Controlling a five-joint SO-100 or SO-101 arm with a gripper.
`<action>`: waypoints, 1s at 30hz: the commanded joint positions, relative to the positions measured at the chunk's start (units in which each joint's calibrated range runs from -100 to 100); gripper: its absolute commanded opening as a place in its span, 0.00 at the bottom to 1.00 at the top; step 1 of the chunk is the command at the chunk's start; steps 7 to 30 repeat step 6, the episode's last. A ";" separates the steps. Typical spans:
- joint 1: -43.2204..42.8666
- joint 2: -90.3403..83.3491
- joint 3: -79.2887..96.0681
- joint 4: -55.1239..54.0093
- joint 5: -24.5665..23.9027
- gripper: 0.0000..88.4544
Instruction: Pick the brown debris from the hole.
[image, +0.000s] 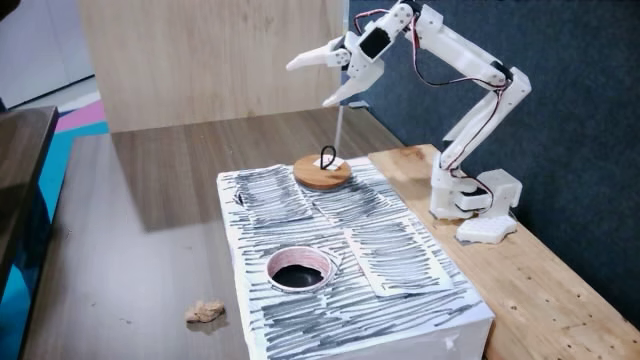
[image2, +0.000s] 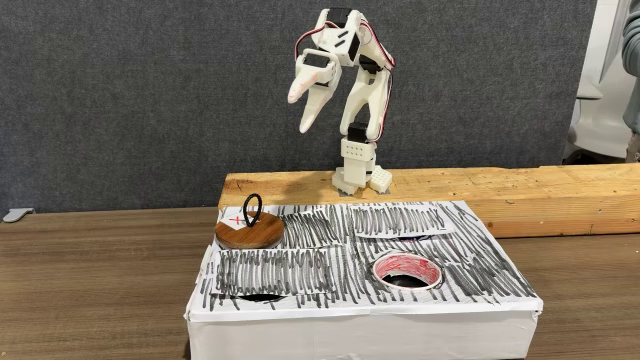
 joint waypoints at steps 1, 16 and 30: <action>0.31 -1.27 -0.24 0.09 0.30 0.43; 0.24 -1.27 -0.24 0.09 0.30 0.43; 0.24 -1.27 -0.24 0.09 0.30 0.43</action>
